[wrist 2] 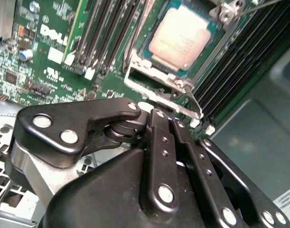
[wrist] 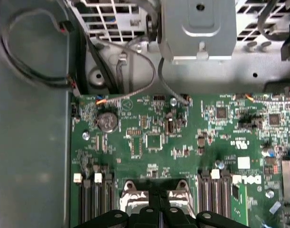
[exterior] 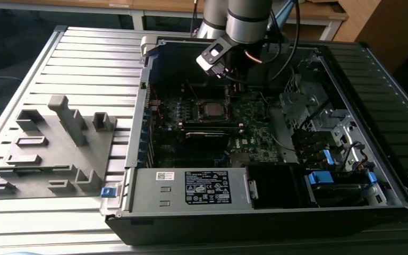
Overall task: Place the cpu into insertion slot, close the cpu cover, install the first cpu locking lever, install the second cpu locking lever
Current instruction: 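Close the cpu cover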
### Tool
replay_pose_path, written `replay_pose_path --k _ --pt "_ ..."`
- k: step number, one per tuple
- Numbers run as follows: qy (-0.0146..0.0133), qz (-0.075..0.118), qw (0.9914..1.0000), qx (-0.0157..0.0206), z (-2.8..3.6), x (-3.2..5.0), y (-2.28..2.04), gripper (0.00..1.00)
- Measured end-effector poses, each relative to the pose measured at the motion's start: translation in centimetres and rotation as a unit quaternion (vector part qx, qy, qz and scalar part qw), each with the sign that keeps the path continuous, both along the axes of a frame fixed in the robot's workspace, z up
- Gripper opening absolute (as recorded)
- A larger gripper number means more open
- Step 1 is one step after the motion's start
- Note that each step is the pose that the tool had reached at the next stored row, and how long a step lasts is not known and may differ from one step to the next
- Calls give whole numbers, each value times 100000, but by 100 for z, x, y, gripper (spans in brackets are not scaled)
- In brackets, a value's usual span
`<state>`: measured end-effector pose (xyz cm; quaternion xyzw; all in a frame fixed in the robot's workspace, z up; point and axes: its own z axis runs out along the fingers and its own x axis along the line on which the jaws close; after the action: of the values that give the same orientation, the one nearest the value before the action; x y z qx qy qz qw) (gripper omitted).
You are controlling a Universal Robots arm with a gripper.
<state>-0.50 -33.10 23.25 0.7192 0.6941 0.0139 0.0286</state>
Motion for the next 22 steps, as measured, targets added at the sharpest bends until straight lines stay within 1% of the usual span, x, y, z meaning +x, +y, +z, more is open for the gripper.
replay_pose_path --k 6,8,14,15,16,18,19,20,22 --pt "1 -7 100000 2 -15 -129 0 11" --pt "3 -6 100000 -5 -16 -141 0 11" --pt "7 -2 100000 5 -16 -143 0 11" --pt "127 -3 100000 8 -18 -144 0 11" --pt "461 -2 99999 14 -21 -144 0 11" --pt "1330 -2 99991 -7 -25 -143 0 11" --pt "1629 -4 99987 -3 -27 -144 0 11" --pt "1740 -7 99985 -14 -26 -144 0 11" --pt "1739 -9 99985 -15 -26 -144 0 11"
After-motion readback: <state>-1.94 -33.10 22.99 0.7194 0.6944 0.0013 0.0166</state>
